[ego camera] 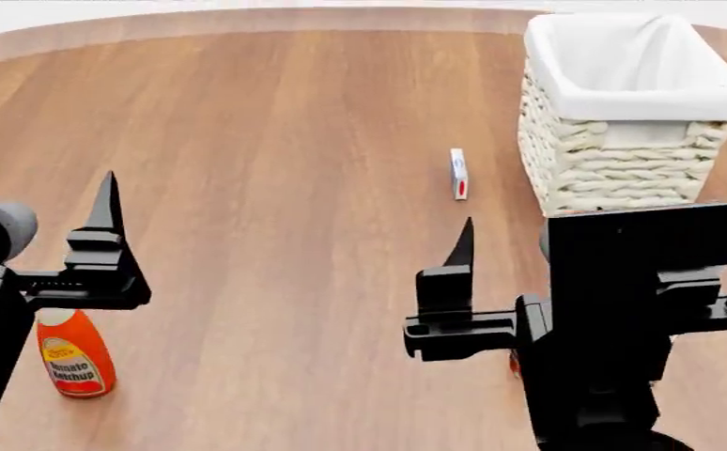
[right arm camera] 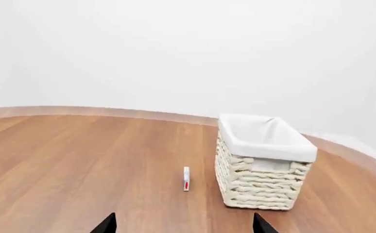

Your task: Pick up the alphabet soup and the cream cheese box, and put them in the basket.

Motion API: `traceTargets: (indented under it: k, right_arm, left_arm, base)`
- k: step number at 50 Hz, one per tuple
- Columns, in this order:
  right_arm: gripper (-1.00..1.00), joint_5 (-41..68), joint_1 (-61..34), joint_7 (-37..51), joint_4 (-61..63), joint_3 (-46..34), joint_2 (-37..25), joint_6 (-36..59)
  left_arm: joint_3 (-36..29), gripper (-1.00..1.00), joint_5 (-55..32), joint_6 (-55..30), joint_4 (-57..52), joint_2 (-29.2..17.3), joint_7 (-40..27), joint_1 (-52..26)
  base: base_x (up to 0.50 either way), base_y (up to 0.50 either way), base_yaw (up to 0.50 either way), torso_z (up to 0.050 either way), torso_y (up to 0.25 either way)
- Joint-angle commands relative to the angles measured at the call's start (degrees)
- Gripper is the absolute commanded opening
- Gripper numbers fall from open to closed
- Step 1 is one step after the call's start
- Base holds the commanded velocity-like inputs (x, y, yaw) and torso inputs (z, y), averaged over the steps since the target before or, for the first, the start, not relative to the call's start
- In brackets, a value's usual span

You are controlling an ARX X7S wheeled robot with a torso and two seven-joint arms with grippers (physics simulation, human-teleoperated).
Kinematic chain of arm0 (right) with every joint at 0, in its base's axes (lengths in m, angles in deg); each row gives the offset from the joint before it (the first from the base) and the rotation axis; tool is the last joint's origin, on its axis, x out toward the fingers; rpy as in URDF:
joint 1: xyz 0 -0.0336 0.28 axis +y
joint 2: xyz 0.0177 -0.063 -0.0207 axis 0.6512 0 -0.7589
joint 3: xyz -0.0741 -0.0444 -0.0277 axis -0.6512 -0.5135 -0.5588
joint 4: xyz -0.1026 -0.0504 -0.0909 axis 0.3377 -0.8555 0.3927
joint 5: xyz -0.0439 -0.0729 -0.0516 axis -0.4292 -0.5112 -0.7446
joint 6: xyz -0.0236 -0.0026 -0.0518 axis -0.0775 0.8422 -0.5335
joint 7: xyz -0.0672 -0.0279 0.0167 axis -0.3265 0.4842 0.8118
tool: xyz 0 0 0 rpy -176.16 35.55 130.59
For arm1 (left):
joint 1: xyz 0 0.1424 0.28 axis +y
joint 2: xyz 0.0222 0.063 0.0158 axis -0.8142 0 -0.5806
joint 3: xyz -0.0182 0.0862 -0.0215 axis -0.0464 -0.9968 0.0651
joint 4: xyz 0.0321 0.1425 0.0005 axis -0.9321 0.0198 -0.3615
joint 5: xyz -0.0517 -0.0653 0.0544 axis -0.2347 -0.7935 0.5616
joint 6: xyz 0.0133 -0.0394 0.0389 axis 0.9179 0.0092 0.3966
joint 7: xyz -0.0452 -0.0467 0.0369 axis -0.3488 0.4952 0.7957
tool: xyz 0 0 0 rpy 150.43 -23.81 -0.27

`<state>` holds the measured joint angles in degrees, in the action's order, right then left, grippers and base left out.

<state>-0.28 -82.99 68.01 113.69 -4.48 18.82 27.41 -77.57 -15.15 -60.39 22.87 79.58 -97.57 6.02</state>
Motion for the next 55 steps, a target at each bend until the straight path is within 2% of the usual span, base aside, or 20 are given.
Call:
traceTargets:
  k: [1, 55]
  right_arm:
    - [1.0, 1.5, -4.36, 0.08, 2.4, 0.71, -0.97, 6.95]
    - [1.0, 2.97, -5.55, 1.79, 1.38, -0.67, -1.98, 8.51]
  left_arm:
    - [0.45, 1.0, -1.57, -3.81, -1.3, -0.51, -0.32, -3.45]
    - [-0.39, 1.0, -4.39, -2.64, -1.97, -2.45, -2.47, -3.24]
  base:
    - [0.5, 0.0, 0.0, 0.0, 0.0]
    - [0.5, 0.0, 0.0, 0.0, 0.001]
